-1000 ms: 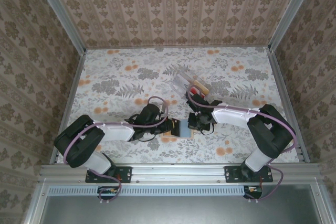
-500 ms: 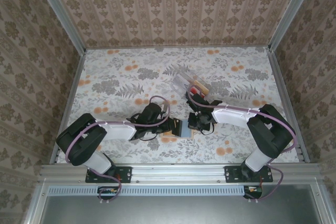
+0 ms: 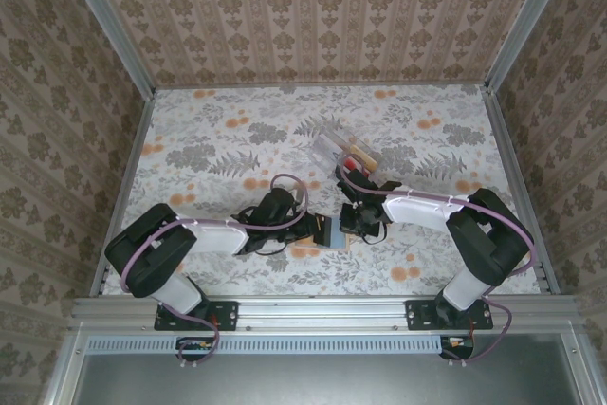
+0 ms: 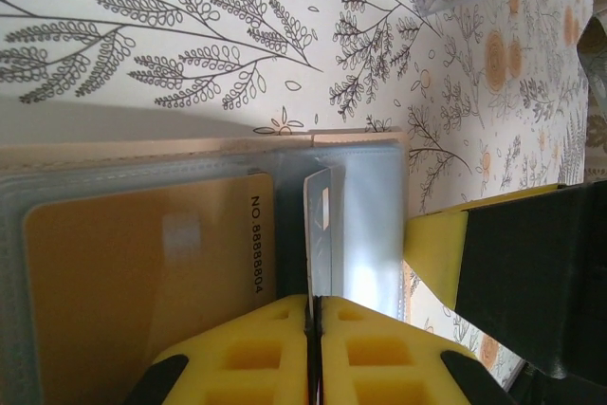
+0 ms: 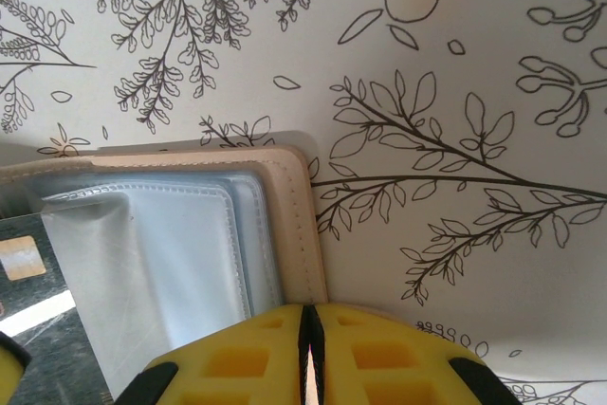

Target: Put the credit cards into the card holder

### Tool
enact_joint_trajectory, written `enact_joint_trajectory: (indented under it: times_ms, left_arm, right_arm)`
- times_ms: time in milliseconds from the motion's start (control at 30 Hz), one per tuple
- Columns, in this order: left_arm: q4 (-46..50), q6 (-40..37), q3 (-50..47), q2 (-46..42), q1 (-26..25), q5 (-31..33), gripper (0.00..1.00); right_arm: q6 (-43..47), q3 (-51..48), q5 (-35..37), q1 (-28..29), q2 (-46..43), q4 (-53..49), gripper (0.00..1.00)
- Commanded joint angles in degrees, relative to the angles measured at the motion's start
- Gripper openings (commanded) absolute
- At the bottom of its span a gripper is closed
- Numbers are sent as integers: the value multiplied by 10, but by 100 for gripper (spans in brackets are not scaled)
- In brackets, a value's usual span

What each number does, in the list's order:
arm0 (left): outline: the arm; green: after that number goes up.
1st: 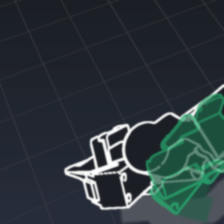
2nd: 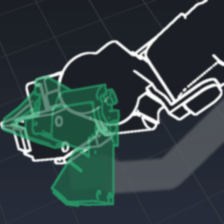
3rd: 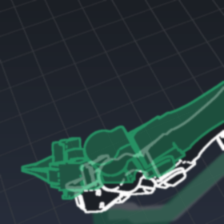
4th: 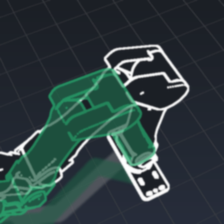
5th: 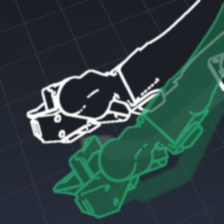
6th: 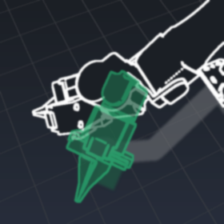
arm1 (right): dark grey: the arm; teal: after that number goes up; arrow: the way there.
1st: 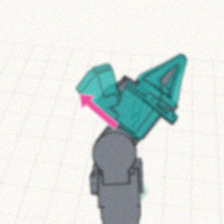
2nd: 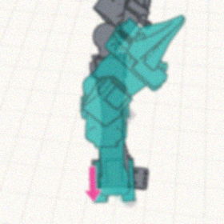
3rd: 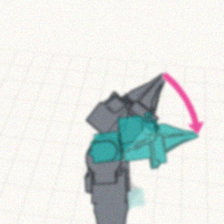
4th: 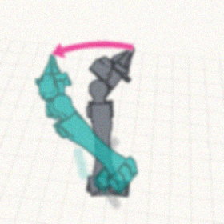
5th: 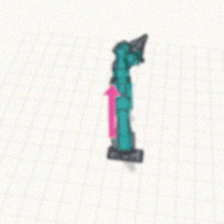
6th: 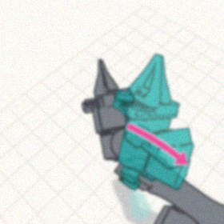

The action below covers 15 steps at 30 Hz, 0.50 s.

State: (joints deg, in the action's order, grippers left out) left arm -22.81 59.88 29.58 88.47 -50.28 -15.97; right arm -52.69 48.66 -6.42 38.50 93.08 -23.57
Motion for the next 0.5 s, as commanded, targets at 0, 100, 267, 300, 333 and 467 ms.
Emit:
enact_joint_trajectory:
  times_ms: [0,100,267,300,333,467]
  left_arm:
    - [24,3,7,11,-10,14,11]
    - [73,-11,20,2,-16,31,16]
    - [163,-39,42,-24,-20,68,25]
    - [174,-44,45,-28,-19,72,26]
    - [181,-45,48,-30,-20,75,26]
    - [196,-52,54,-32,-21,78,26]
  right_arm:
    - [-10,-17,-1,2,30,23,15]
    - [-11,-17,2,2,29,20,15]
    - [-11,-19,4,2,29,19,15]
    - [-11,-19,4,2,29,19,15]
    - [-11,-20,4,1,29,19,15]
    - [-12,-18,4,2,30,20,15]
